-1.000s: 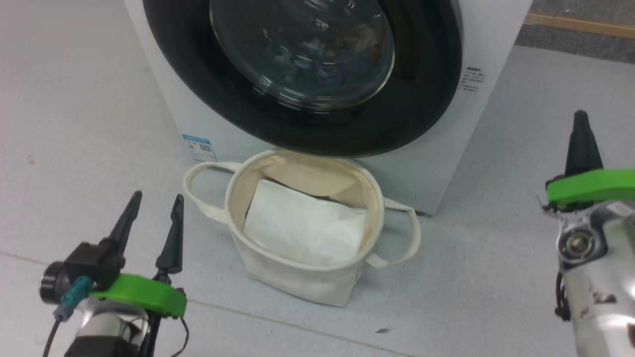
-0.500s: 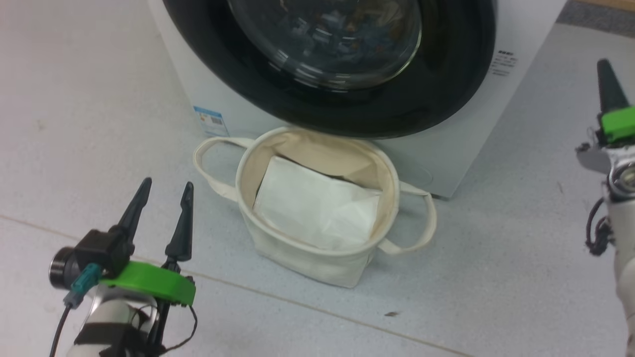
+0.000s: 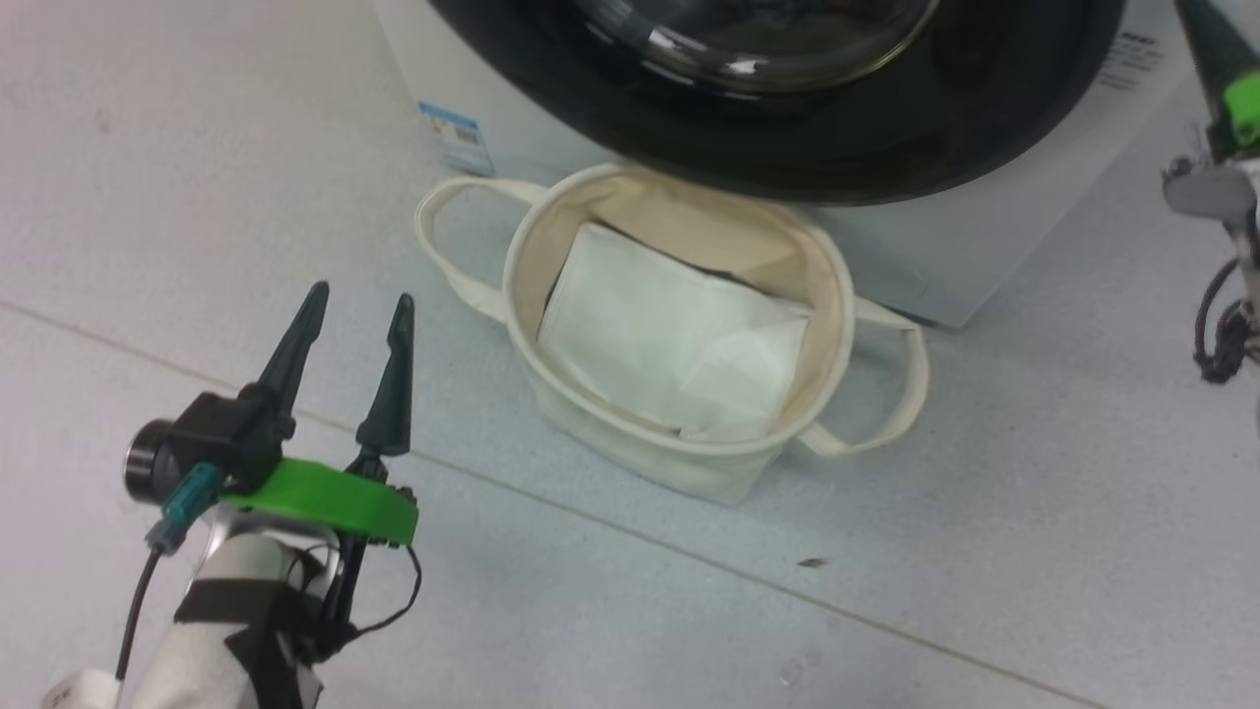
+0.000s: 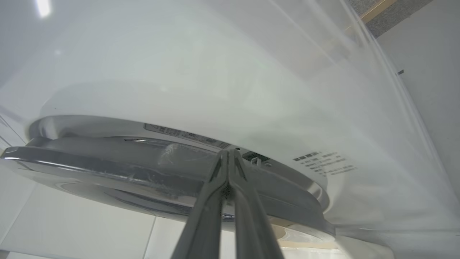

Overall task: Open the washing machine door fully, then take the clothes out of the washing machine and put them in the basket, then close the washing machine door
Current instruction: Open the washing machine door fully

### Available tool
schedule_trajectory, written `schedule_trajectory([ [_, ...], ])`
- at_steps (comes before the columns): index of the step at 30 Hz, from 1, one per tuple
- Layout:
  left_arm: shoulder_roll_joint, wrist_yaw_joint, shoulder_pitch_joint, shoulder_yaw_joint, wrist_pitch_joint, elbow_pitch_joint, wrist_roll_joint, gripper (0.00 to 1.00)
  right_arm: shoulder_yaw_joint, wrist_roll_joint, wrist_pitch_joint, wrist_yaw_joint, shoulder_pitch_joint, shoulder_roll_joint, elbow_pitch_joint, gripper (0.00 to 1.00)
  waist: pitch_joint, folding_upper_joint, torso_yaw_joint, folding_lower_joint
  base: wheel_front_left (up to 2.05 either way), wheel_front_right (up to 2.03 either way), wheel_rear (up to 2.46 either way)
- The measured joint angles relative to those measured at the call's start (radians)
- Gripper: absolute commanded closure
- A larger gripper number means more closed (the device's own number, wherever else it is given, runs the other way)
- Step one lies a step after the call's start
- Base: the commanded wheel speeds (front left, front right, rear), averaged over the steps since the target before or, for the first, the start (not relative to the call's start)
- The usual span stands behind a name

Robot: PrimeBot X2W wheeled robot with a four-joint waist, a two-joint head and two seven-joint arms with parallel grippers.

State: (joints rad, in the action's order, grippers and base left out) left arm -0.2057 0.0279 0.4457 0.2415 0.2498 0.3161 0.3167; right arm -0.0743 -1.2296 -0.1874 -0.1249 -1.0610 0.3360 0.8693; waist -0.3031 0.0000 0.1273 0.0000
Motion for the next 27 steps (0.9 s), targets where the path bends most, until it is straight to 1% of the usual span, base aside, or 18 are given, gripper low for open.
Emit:
schedule_trajectory([
  [2,0.007,0.001,0.010,0.000,0.000,0.005,-0.005,0.00,-0.005,-0.004,0.000,0.000,-0.016,0.001,0.002,1.00,-0.010,0.0000,0.006,0.0000,0.00,0.00,0.00],
  [6,0.031,0.018,0.030,-0.005,0.000,0.013,-0.024,0.00,-0.028,-0.003,0.001,0.000,-0.062,0.007,0.019,1.00,-0.043,0.0000,0.031,0.0000,0.00,0.00,0.00],
  [8,0.041,0.025,0.033,-0.009,0.000,0.019,-0.027,0.00,-0.035,-0.003,-0.007,-0.001,-0.063,0.024,0.023,1.00,-0.053,0.0000,0.043,0.0000,0.00,0.00,0.00],
  [11,0.056,0.031,0.034,-0.018,0.000,0.026,-0.041,0.00,-0.044,-0.004,-0.005,-0.001,-0.071,0.029,0.035,1.00,-0.060,0.0000,0.058,0.0000,0.00,0.00,0.00],
  [15,0.064,0.036,0.034,-0.035,0.000,0.037,-0.053,0.00,-0.077,-0.028,-0.046,0.000,-0.073,0.028,0.031,1.00,-0.053,0.0000,0.066,0.0000,0.00,0.00,0.00],
  [17,0.071,0.044,0.034,-0.039,0.000,0.041,-0.061,0.00,-0.094,-0.050,-0.076,0.002,-0.062,0.028,0.001,1.00,-0.041,0.0000,0.068,0.0000,0.00,0.00,0.00],
  [21,0.076,0.044,0.031,-0.059,0.000,0.045,-0.075,0.00,-0.146,-0.077,-0.123,0.002,-0.004,0.017,-0.078,1.00,-0.009,0.0000,0.066,0.0000,0.00,0.00,0.00],
  [27,0.076,0.053,-0.002,-0.076,0.000,0.049,-0.087,0.00,-0.239,-0.111,-0.179,0.002,0.122,-0.028,-0.178,1.00,0.046,0.0000,0.049,0.0000,0.00,0.00,0.00],
])
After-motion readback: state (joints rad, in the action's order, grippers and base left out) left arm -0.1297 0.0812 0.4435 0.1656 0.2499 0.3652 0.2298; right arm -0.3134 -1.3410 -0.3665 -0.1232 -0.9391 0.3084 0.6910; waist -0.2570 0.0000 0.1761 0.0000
